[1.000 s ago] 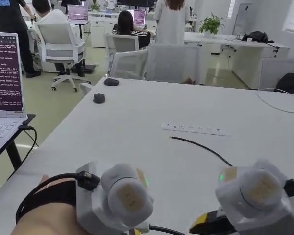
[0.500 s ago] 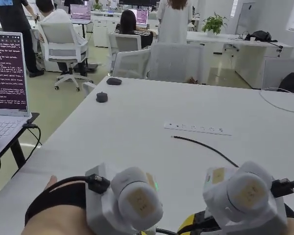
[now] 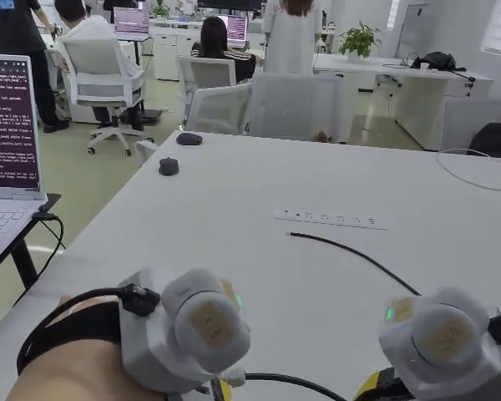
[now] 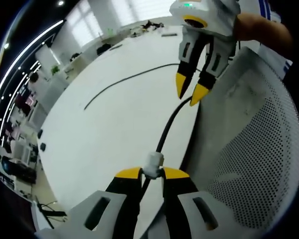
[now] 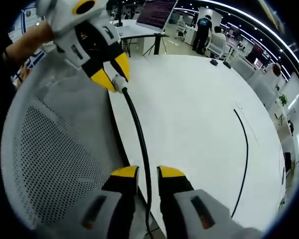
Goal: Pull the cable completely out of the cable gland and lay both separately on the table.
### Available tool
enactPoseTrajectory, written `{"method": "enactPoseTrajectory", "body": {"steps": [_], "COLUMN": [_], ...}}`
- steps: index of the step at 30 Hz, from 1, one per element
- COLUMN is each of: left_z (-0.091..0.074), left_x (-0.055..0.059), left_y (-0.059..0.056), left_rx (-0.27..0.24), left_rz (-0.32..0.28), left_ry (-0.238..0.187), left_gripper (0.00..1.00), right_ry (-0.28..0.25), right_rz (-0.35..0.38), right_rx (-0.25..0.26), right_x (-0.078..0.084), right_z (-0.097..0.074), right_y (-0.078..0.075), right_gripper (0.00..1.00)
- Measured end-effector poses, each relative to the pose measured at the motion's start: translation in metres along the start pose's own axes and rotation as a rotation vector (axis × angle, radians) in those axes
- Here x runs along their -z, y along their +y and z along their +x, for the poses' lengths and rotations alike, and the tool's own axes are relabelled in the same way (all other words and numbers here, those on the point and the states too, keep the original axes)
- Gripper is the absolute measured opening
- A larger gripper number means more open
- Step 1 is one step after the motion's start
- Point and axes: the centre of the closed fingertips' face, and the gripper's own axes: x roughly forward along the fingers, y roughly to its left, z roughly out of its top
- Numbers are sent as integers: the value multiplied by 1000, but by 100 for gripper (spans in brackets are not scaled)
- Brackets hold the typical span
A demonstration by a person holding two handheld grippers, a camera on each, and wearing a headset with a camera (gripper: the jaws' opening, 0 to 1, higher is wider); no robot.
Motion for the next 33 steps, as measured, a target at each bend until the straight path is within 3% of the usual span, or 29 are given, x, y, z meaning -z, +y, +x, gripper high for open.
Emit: {"method": "enactPoseTrajectory", "body": {"steps": [5, 10, 13, 18, 22, 28, 33], "left_z": [1, 0, 1, -1, -2, -7, -11], "left_x": [-9, -17, -17, -19, -11, -8, -6], "left_y": [-3, -8, -15, -14, -9, 2, 11], "left_rx": [2, 3, 11, 13, -2, -28, -43], "left_rz": [16, 31, 51, 38, 40, 23, 10], "left_ry": [-15, -33, -18, -41, -25, -35, -39], "left_gripper": [16, 16, 16, 16, 16, 16, 16], "right_ry": [-145, -173, -133, -175, -159, -119, -104], "right_rz": [-54, -112, -177, -150, -126, -72, -31], "right_rx": [-60, -54, -32, -52, -38, -7, 1], "right_x": [-55, -76, -71, -71, -57, -29, -15], "right_z": [4, 10, 11, 9, 6, 1, -4], "right_y": [23, 29, 26, 28, 23, 8, 0], "right_gripper": [18, 13, 5, 4, 4, 3, 4]}}
